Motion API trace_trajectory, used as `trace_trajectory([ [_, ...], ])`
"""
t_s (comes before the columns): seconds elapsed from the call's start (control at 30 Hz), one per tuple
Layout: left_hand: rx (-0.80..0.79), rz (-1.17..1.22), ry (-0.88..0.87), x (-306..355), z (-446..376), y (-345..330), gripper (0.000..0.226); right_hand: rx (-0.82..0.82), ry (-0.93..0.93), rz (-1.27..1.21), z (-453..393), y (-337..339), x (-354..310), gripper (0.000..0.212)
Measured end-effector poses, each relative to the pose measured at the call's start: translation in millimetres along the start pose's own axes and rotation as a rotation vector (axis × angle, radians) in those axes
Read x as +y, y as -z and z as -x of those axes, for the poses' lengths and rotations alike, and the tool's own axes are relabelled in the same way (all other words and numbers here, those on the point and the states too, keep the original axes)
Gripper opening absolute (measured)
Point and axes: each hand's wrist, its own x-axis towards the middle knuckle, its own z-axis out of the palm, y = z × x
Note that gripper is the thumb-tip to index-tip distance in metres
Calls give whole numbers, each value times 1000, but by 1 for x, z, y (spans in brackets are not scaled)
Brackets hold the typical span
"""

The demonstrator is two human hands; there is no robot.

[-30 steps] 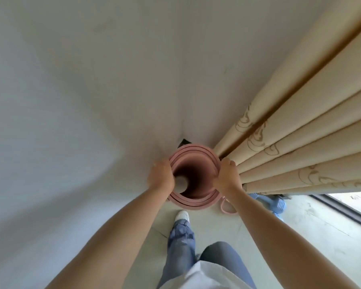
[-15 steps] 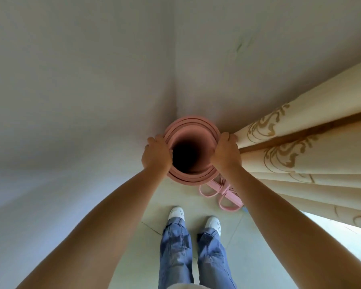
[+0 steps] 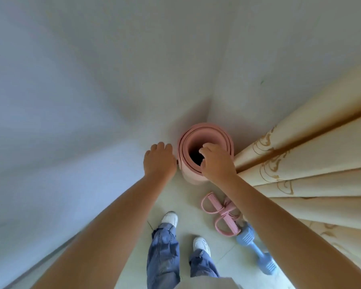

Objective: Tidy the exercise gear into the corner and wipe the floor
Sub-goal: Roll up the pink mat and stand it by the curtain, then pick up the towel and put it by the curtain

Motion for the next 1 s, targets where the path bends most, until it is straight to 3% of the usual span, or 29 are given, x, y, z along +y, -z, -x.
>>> trace_trajectory([
  [0.2,102,58,235,-75,106,16,41,-21,311,221,34,31,-94,44],
  [0.43,179,173,759,-198,299,3,39,98,816,240,117,-17,-290,39],
  [0.5,196,218,896,-230,373,-18,38,104,982,242,173,-41,-353,34],
  [0.73,122,322,1329,-294,652,-133,39,-157,1323,310,415,-169,-516,38],
  [1.0,96,436,1690,-345,921,-235,43,-313,1649,403,668,-288,-640,43],
])
